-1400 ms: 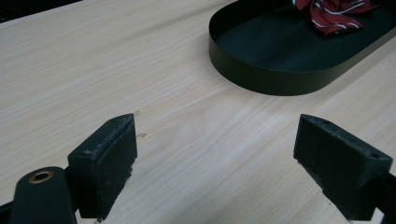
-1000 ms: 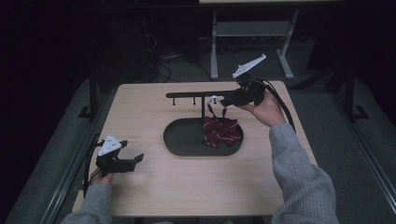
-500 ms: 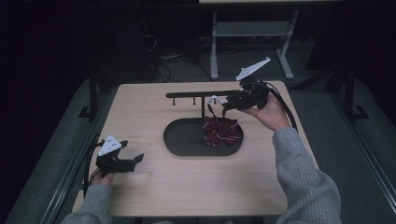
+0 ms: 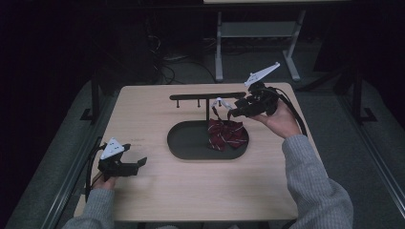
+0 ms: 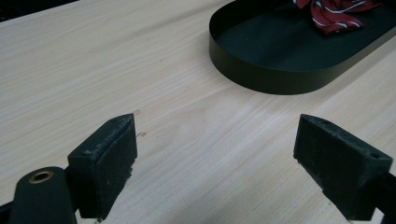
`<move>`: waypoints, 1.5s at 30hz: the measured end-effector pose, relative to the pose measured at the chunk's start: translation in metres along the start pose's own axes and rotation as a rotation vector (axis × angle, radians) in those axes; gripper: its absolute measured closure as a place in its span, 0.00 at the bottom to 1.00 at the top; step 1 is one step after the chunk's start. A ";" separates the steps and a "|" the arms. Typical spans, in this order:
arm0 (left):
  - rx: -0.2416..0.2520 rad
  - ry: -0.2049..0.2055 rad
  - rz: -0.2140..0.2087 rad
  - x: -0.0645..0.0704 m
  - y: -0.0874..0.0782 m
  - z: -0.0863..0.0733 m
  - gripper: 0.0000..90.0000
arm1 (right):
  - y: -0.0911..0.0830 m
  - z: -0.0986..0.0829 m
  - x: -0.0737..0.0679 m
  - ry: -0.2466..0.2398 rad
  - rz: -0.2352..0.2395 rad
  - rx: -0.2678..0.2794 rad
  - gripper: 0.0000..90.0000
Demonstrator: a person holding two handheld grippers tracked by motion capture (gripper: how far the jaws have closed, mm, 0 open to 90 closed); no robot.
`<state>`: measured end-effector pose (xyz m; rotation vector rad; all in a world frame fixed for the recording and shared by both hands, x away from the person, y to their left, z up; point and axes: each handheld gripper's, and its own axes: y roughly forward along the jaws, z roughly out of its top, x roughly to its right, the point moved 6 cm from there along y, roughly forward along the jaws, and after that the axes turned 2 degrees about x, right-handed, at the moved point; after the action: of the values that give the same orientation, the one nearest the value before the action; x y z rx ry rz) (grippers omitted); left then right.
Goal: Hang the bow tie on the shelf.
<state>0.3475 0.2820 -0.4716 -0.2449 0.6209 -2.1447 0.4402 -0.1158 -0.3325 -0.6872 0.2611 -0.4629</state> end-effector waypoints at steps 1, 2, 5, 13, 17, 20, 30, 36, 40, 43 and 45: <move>-0.002 0.000 0.000 0.000 0.000 0.000 0.14 | 0.000 -0.001 -0.001 0.014 0.003 -0.004 0.58; -0.002 -0.001 0.000 0.000 0.000 0.000 0.14 | 0.000 -0.002 -0.001 0.004 0.001 0.001 0.56; -0.002 -0.001 0.000 0.000 0.000 0.000 0.14 | -0.002 -0.005 -0.001 0.010 -0.002 0.001 0.54; -0.002 -0.002 -0.001 0.000 0.000 0.000 0.14 | -0.008 -0.012 -0.004 0.021 0.001 0.012 0.49; -0.001 -0.008 -0.003 0.001 0.000 0.000 0.14 | -0.010 -0.017 -0.006 0.037 0.004 0.012 0.48; -0.003 -0.005 -0.003 0.001 0.000 0.000 0.14 | -0.011 -0.020 -0.007 0.042 0.009 0.017 0.47; -0.004 0.000 -0.003 0.001 0.000 0.000 0.14 | -0.013 -0.031 -0.008 0.054 0.013 0.026 0.46; -0.003 0.004 -0.003 0.001 0.000 0.000 0.14 | -0.016 -0.041 -0.009 0.058 0.008 0.026 0.46; -0.004 0.006 -0.003 0.001 0.000 0.000 0.14 | -0.018 -0.048 -0.009 0.068 0.009 0.027 0.46; -0.004 0.006 -0.003 0.001 0.000 0.000 0.14 | -0.019 -0.055 -0.007 0.074 0.006 0.028 0.46; -0.004 0.002 -0.003 0.002 0.000 0.000 0.14 | -0.021 -0.058 -0.007 0.087 0.006 0.031 0.46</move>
<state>0.3464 0.2805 -0.4720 -0.2464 0.6256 -2.1474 0.4051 -0.1581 -0.3616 -0.6367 0.3375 -0.4905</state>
